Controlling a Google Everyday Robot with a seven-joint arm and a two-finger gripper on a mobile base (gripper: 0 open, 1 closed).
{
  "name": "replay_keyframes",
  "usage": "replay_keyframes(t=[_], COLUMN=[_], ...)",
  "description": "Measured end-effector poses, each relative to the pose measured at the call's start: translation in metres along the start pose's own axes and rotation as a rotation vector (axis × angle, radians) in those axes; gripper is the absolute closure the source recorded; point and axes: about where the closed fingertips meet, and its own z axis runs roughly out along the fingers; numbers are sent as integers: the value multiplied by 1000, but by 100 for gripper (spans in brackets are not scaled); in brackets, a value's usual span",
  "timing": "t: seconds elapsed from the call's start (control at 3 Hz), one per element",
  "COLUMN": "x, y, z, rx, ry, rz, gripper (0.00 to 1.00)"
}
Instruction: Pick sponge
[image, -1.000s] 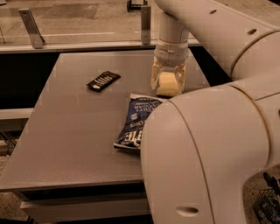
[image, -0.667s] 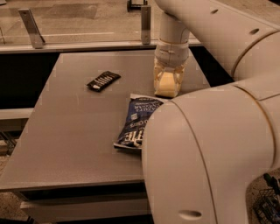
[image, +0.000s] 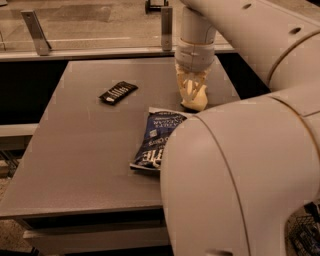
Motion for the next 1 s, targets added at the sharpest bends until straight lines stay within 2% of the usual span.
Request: replay_keyframes(t=[1.0], x=[-9], y=[-17], z=[-69], rx=[66], ry=[113], rz=[-35], gripper=[100])
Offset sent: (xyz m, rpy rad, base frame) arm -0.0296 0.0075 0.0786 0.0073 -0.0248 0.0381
